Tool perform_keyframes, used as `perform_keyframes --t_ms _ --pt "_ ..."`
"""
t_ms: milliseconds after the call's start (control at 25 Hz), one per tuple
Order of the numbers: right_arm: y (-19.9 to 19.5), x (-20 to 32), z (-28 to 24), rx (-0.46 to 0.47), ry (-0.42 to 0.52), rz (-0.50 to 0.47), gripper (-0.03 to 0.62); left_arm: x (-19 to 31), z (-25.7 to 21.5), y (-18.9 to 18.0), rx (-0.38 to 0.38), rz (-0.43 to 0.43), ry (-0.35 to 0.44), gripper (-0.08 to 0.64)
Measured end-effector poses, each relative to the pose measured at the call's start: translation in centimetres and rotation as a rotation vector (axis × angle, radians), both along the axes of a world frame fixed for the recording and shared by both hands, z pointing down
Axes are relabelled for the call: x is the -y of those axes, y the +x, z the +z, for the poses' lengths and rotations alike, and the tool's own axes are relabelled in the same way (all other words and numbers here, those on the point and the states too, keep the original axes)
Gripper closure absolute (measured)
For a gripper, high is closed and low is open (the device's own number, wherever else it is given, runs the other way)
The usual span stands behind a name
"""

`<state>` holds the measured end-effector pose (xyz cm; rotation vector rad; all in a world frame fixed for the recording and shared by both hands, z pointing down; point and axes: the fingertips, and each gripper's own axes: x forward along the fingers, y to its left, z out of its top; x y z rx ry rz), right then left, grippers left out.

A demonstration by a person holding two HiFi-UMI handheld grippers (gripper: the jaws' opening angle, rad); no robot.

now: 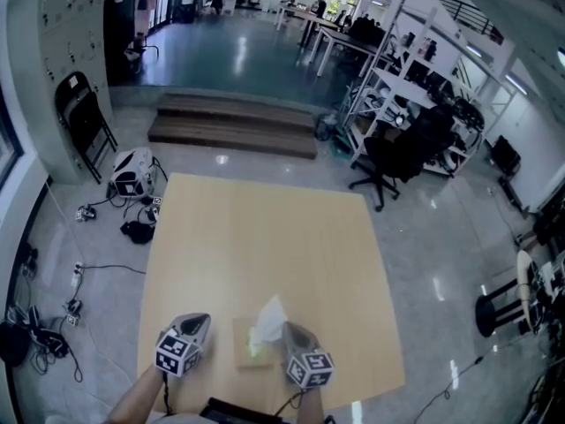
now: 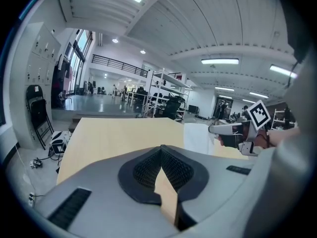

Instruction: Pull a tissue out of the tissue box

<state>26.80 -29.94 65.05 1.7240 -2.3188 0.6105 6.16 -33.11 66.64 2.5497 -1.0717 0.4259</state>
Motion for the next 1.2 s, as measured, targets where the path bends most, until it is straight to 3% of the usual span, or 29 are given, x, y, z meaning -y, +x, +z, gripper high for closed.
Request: perform_keyframes --t_ms 560,1200 --pt "0.2 -0.7 -3.8 -0.034 0.089 0.021 0.589 -0.7 -2.1 -0.6 -0.029 -0.013 0.056 0.552" --pt "-0.6 -7.2 -6.6 -0.008 0.169 0.083 0.589 -3.2 -6.0 -1.4 -0.059 0.006 0.146 0.552"
